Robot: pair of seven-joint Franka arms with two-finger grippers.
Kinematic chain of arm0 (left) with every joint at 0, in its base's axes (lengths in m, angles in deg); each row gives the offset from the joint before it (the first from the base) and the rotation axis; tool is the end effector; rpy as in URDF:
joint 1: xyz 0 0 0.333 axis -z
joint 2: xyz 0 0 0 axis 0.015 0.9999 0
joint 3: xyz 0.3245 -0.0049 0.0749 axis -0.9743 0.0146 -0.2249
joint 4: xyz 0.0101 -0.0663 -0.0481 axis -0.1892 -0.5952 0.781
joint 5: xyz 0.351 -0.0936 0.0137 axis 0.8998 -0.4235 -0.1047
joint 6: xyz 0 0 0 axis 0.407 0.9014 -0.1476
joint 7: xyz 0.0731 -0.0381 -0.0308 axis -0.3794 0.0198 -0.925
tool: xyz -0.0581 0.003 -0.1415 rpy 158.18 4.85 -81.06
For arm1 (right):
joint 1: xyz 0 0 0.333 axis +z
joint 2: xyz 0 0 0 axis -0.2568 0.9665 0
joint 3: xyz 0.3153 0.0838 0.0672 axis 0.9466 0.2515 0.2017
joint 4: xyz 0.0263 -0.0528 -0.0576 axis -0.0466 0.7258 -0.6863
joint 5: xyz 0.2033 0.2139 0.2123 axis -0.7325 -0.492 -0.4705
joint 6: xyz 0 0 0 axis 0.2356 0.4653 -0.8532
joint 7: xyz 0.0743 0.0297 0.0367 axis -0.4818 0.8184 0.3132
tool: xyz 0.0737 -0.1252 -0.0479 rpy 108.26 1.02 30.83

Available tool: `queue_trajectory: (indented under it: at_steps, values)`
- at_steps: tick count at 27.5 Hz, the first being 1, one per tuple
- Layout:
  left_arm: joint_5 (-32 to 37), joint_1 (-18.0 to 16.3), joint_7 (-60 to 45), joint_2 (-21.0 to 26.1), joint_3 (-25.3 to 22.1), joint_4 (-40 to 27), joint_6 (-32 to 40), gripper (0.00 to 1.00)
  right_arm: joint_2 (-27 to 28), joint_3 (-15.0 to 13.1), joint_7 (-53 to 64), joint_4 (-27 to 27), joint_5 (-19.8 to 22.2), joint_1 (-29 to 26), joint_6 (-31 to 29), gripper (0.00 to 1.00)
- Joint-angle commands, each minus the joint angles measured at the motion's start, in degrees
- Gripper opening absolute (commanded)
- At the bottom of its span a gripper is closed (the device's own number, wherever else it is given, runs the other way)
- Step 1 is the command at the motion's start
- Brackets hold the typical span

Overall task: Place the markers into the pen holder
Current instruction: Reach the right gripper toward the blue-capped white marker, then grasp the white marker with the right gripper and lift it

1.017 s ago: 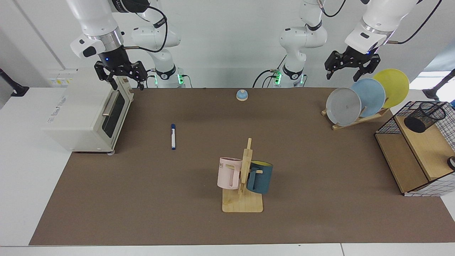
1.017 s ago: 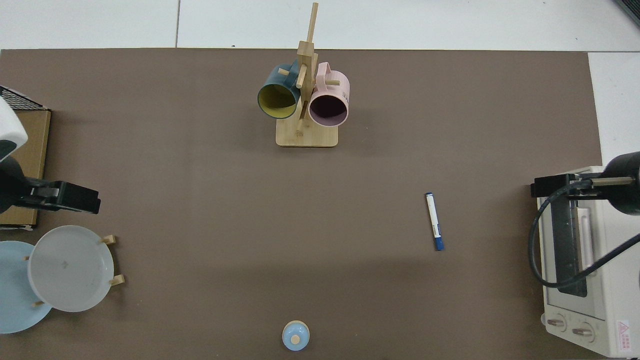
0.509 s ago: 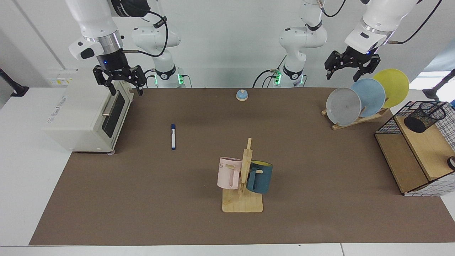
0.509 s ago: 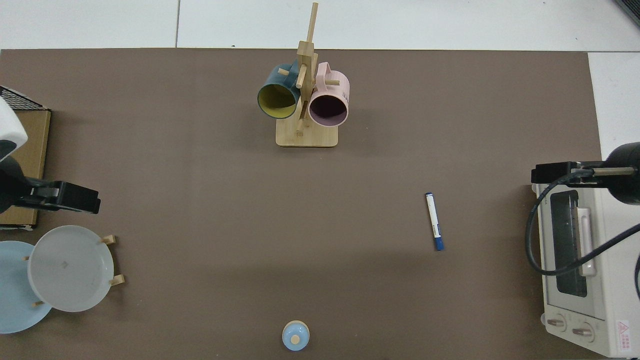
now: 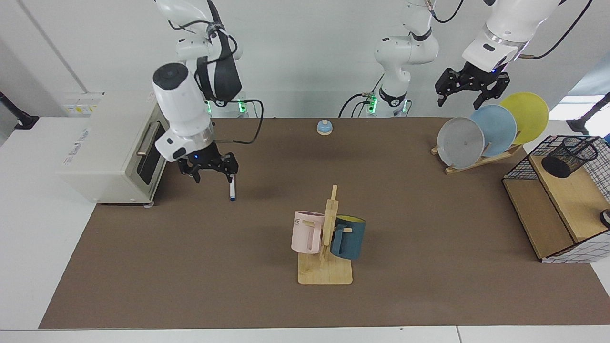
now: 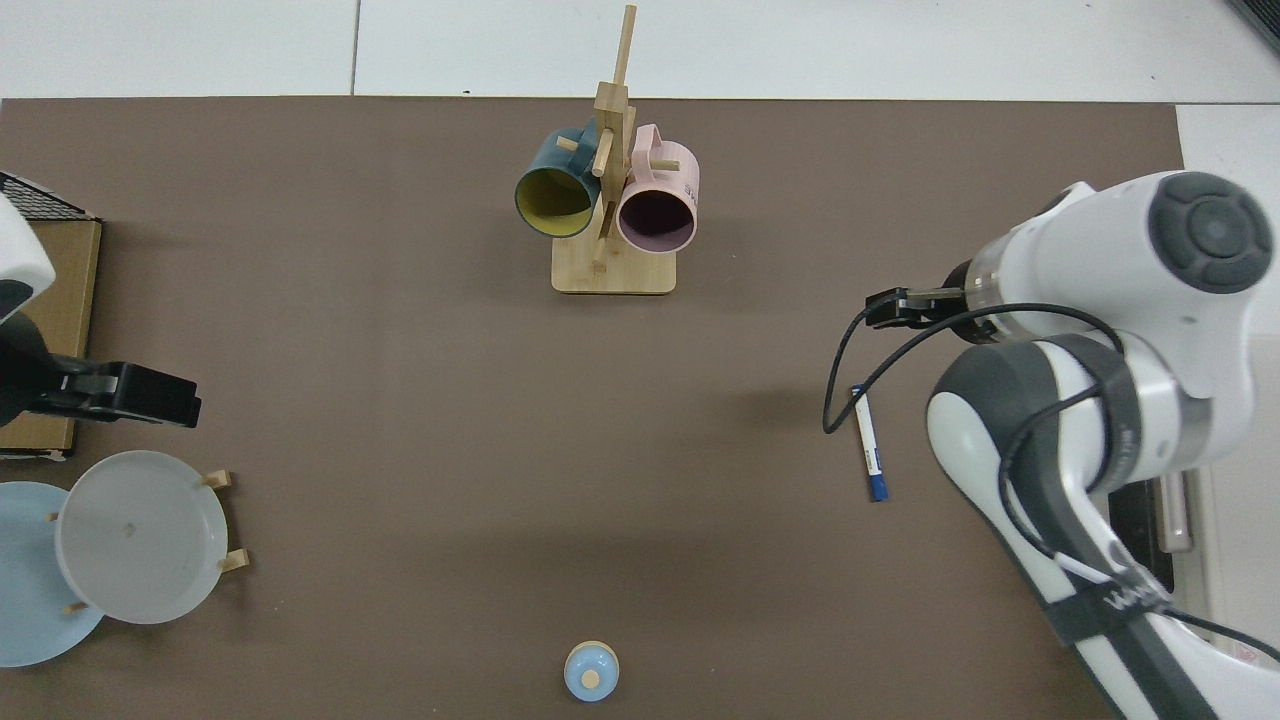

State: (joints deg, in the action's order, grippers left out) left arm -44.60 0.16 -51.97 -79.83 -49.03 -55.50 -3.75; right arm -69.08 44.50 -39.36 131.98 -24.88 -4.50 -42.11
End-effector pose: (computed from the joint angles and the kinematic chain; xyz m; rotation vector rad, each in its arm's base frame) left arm 0.4820 -0.0497 0.6329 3.1138 -0.2112 -0.1191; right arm 0.5758 0.1068 0.4139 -3.1163 0.0594 -0.0954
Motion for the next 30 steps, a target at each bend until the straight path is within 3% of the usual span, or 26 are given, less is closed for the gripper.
queue_trajectory:
  at_steps: [1,6,23,28,30]
  values:
    - [0.6,-0.2,0.1,-0.3,0.2,0.3,0.8,1.0,0.6,0.0,-1.6,6.7,0.6,0.6,-5.7,1.0]
    - [0.6,-0.2,0.0,-0.3,0.2,0.3,0.8,1.0,1.1,0.0,-2.0,11.1,0.4,0.3,-8.5,1.0]
    - [0.6,-0.2,0.0,-0.3,0.2,0.3,0.8,1.0,4.9,0.0,-5.3,14.1,0.4,0.6,-11.9,0.99]
    - [0.6,-0.2,0.0,-0.3,0.2,0.3,0.8,1.0,4.9,0.0,-5.4,14.6,0.4,0.3,-12.1,0.81]
    - [0.6,-0.2,0.0,-0.3,0.2,0.3,0.8,1.0,4.8,0.0,-5.6,15.0,0.3,0.6,-12.1,0.6]
